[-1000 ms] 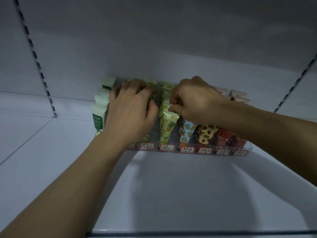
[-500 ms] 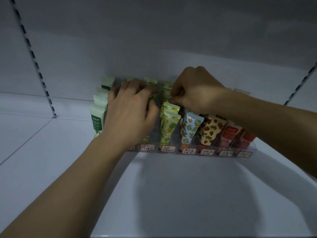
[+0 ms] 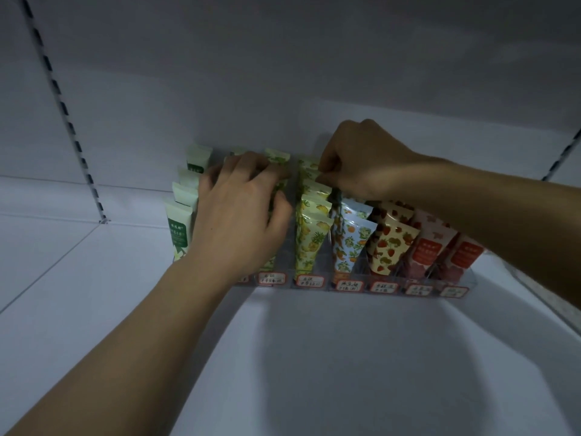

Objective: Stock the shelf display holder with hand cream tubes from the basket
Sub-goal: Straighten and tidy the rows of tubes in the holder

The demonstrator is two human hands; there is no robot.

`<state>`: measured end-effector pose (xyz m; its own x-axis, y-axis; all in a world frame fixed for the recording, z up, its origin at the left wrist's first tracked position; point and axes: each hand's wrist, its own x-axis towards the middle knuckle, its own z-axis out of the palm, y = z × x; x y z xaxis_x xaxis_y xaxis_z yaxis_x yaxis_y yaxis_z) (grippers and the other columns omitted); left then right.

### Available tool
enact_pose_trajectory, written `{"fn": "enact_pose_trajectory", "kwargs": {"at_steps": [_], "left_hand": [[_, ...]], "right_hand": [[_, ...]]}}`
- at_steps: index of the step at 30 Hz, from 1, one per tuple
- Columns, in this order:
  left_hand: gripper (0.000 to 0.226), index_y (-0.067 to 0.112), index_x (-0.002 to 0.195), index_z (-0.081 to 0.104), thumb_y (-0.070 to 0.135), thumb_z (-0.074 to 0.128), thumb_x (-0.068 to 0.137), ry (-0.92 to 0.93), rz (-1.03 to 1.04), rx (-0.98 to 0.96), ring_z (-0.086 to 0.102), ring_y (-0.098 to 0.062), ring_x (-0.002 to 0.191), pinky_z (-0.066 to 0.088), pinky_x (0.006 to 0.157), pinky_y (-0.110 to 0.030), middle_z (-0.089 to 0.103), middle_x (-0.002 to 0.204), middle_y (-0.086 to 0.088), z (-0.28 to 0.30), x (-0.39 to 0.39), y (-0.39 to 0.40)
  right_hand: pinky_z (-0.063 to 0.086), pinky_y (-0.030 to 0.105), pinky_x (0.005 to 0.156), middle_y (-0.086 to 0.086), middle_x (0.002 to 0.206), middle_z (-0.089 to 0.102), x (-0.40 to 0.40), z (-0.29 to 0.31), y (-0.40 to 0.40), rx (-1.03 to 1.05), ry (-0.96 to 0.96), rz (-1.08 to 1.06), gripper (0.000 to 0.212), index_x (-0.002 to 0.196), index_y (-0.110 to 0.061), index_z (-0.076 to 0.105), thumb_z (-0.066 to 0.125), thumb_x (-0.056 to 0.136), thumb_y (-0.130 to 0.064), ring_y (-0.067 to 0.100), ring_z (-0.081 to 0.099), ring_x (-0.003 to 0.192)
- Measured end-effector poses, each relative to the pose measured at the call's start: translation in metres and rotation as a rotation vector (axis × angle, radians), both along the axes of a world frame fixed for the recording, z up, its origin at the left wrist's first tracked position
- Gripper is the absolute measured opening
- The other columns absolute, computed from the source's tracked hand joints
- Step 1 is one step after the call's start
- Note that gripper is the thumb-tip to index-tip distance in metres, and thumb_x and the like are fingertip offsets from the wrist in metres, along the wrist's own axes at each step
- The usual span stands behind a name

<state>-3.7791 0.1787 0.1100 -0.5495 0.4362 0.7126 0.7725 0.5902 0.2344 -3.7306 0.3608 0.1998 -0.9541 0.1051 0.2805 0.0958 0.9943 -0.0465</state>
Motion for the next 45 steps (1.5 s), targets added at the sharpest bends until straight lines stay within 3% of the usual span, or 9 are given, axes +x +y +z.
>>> {"fn": "enact_pose_trajectory", "kwargs": {"at_steps": [5,14,21,23,26,32,38,42,45], "left_hand": [[0.041,0.026,0.122,0.067,0.033,0.044,0.089,-0.007,-0.006,-0.002,0.054,-0.027,0.116,0.037,0.102,-0.049,0.062,0.12,-0.003,0.0,0.0,0.0],[0.041,0.017,0.122,0.068,0.028,0.047,0.088,-0.016,-0.063,-0.005,0.058,-0.032,0.108,0.046,0.096,-0.047,0.064,0.119,-0.008,0.005,0.0,-0.003],[0.038,0.012,0.12,0.069,0.017,0.046,0.09,0.026,-0.077,0.299,0.062,-0.02,0.098,0.046,0.083,-0.027,0.065,0.12,-0.008,0.031,-0.011,-0.035],[0.039,0.013,0.121,0.068,0.018,0.045,0.09,-0.025,-0.034,0.344,0.062,-0.022,0.102,0.043,0.085,-0.023,0.065,0.122,-0.009,0.027,-0.027,-0.042],[0.04,0.013,0.123,0.067,0.022,0.045,0.09,-0.127,0.005,0.304,0.06,-0.03,0.109,0.044,0.088,-0.03,0.063,0.125,-0.012,0.016,-0.041,-0.041],[0.041,0.015,0.121,0.069,0.023,0.046,0.088,-0.127,0.003,0.31,0.059,-0.029,0.112,0.048,0.088,-0.034,0.062,0.126,-0.009,0.012,-0.038,-0.039],[0.039,0.016,0.114,0.071,0.024,0.047,0.084,-0.091,0.022,0.261,0.056,-0.026,0.112,0.05,0.083,-0.037,0.063,0.121,-0.005,0.008,-0.04,-0.036],[0.037,0.016,0.111,0.072,0.023,0.048,0.083,-0.076,0.022,0.254,0.057,-0.026,0.11,0.05,0.082,-0.037,0.064,0.118,-0.003,0.007,-0.044,-0.036],[0.036,0.016,0.108,0.072,0.023,0.048,0.082,-0.057,0.022,0.247,0.057,-0.026,0.109,0.048,0.08,-0.034,0.064,0.116,-0.003,0.006,-0.044,-0.035]], "right_hand": [[0.057,0.03,0.084,-0.002,0.094,0.075,-0.003,0.02,0.004,-0.012,0.174,0.085,0.022,0.097,-0.014,0.079,0.073,0.09,-0.034,0.009,0.068,0.077],[0.06,0.043,0.08,0.007,0.094,0.072,-0.027,0.001,0.015,0.111,0.063,-0.011,0.019,0.096,-0.009,0.074,0.073,0.089,-0.027,0.022,0.067,0.08],[0.06,0.038,0.082,-0.001,0.09,0.076,0.006,0.013,-0.014,-0.016,0.259,0.052,0.02,0.095,-0.017,0.078,0.064,0.096,-0.031,0.014,0.069,0.077],[0.059,0.034,0.079,-0.004,0.088,0.075,0.023,0.008,-0.043,-0.061,0.197,0.142,0.021,0.093,-0.021,0.078,0.062,0.097,-0.035,0.011,0.069,0.077],[0.056,0.029,0.067,-0.006,0.079,0.071,0.033,-0.007,-0.082,-0.024,0.03,0.184,0.023,0.087,-0.023,0.076,0.067,0.093,-0.044,0.012,0.066,0.07],[0.059,0.038,0.066,0.003,0.068,0.065,0.022,-0.023,-0.084,-0.041,0.005,0.066,0.029,0.071,-0.015,0.069,0.071,0.091,-0.037,0.024,0.063,0.062],[0.057,0.035,0.063,0.003,0.07,0.067,0.023,-0.027,-0.083,0.02,-0.004,0.077,0.029,0.076,-0.014,0.071,0.07,0.092,-0.038,0.021,0.063,0.063],[0.058,0.034,0.072,-0.005,0.081,0.073,0.022,-0.011,-0.07,-0.063,0.2,0.151,0.023,0.088,-0.023,0.078,0.068,0.092,-0.043,0.014,0.067,0.072],[0.06,0.035,0.073,-0.001,0.081,0.075,0.009,-0.016,-0.063,-0.065,0.1,0.142,0.025,0.086,-0.017,0.079,0.071,0.091,-0.04,0.012,0.068,0.069]]}}
